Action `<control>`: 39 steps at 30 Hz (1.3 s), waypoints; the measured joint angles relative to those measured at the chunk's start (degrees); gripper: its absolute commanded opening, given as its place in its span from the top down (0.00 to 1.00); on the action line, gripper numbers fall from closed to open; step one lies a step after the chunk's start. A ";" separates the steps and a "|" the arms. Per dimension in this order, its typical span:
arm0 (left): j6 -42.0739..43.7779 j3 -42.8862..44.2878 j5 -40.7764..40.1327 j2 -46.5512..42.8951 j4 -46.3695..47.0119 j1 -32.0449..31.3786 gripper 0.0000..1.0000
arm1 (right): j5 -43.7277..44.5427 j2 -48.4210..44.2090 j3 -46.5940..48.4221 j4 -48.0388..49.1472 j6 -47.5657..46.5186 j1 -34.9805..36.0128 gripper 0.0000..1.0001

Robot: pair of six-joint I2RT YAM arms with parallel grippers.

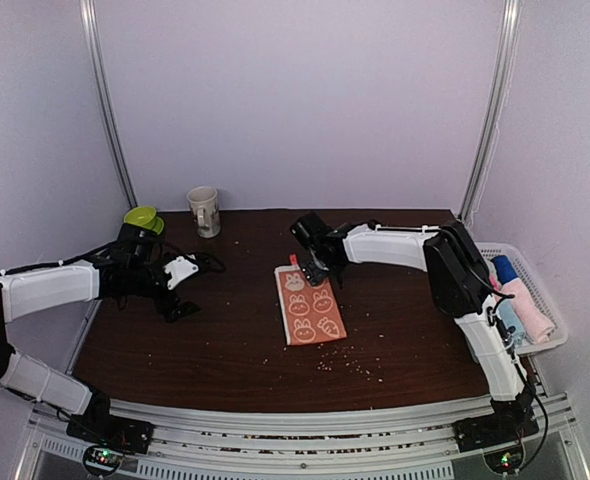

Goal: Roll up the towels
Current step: Rotate the towel at the center of the board, then roll the towel at the center of the board.

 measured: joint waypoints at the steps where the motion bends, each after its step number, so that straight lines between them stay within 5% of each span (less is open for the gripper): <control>1: 0.87 0.02 1.20 0.11 0.15 0.00 0.02 | 0.09 -0.02 0.48 -0.33 0.35 -0.02 0.00; 9: 8.46 0.33 8.04 1.46 1.42 -4.48 0.03 | 1.22 -7.50 -1.66 0.20 1.60 -0.57 0.00; 16: 13.92 -2.38 2.23 2.23 8.87 -24.52 0.10 | 0.72 -32.06 -24.04 9.42 1.31 -0.59 0.00; 24: 14.82 -0.35 -9.11 15.04 15.41 -34.95 0.17 | -3.61 -52.61 -48.54 19.61 2.54 0.11 0.00; 39: 13.18 7.89 -19.04 28.26 22.47 -39.45 0.35 | -3.15 -68.17 -68.13 24.15 7.78 3.48 0.00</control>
